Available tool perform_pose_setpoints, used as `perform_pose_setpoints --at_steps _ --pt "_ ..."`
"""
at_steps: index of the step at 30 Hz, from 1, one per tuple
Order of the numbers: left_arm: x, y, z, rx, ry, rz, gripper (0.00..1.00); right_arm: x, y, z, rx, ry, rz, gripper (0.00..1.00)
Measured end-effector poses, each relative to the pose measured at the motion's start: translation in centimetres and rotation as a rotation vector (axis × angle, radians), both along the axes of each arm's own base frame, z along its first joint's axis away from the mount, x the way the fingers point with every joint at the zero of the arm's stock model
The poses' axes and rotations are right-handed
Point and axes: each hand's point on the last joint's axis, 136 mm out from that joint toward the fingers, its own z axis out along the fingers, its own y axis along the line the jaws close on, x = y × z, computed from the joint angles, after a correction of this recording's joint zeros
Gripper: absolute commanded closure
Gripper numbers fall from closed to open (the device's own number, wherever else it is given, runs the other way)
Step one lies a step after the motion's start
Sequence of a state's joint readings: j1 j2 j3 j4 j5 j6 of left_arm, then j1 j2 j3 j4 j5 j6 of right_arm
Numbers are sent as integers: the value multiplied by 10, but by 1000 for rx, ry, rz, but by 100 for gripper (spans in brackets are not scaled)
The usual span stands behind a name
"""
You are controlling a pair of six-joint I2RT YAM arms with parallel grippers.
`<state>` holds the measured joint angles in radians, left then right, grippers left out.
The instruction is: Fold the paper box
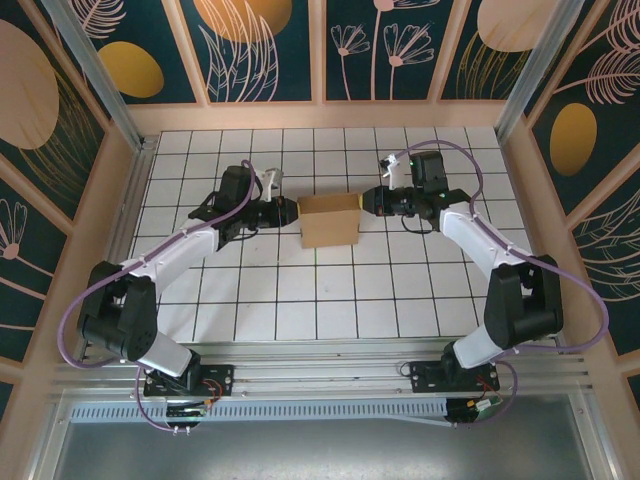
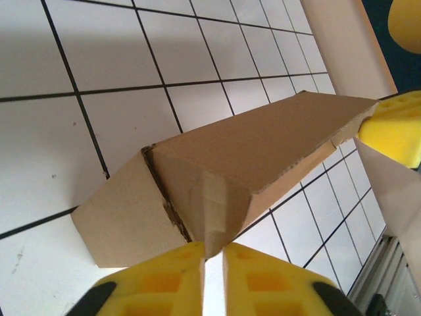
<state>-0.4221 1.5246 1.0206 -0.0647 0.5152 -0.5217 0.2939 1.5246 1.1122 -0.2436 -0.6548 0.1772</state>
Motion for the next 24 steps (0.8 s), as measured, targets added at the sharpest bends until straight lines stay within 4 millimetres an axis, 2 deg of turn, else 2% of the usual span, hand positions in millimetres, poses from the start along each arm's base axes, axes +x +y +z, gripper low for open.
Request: perform_pose_setpoints --at_steps 4,7,9,15,17,21,24 --pt "-3 0 -3 1 18 2 75 -3 -1 -2 1 15 -8 70" --pt "-4 0 2 -6 12 5 74 -5 -1 5 8 3 -11 64" --pt "-5 1 9 -15 -1 7 70 -7 -2 12 18 -11 -15 60" --pt "-9 3 35 -47 -51 25 61 -7 -6 38 83 -28 -51 57" --pt "-10 7 48 -60 -83 46 52 -3 -11 47 115 -18 -94 54" --pt "-3 22 73 -90 -117 187 37 7 -25 54 168 48 -230 38" --pt "9 38 75 -127 -59 359 33 10 -27 51 205 128 -297 32"
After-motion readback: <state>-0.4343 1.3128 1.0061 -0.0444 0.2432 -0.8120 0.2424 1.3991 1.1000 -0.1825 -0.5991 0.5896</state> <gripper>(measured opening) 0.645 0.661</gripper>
